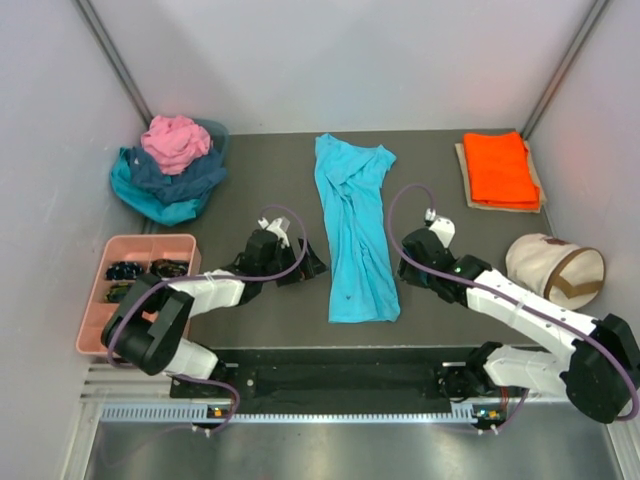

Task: Fold and stack the t-shirts
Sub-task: Fold the tshirt

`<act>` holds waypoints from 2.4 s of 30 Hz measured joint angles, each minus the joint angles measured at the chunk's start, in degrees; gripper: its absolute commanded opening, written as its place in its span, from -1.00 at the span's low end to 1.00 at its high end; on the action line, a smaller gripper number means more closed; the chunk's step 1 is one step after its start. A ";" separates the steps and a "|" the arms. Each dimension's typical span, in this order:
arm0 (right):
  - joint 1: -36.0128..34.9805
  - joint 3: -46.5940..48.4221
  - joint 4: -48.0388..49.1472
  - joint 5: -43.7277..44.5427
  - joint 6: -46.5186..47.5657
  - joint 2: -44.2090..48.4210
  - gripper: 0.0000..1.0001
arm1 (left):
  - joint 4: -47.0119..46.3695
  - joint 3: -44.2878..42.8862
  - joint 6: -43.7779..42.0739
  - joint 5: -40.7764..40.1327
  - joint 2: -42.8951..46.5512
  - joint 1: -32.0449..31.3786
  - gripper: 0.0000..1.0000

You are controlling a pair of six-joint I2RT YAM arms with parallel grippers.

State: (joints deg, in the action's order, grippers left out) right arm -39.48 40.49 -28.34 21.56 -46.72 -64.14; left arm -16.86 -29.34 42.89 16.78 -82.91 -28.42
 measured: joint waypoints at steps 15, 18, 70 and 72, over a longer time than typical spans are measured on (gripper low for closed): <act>0.02 -1.62 0.46 -2.08 -1.49 0.02 0.05 | -2.08 7.54 5.95 -1.20 6.64 -15.08 0.57; 0.02 -1.62 0.48 -2.19 -1.51 0.02 0.06 | -1.40 9.20 7.32 -1.70 8.00 -16.48 0.07; 0.02 -3.34 2.56 -3.19 -2.34 -0.81 0.08 | 31.15 6.43 3.30 -10.19 21.64 -18.16 -1.00; 0.02 -3.32 2.56 -3.21 -2.34 -0.83 0.08 | 31.61 6.69 3.45 -10.19 21.79 -18.14 -1.00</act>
State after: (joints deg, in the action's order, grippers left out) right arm -39.46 37.17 -25.78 18.35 -49.06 -64.97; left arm 14.74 -22.65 46.35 6.59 -61.12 -46.57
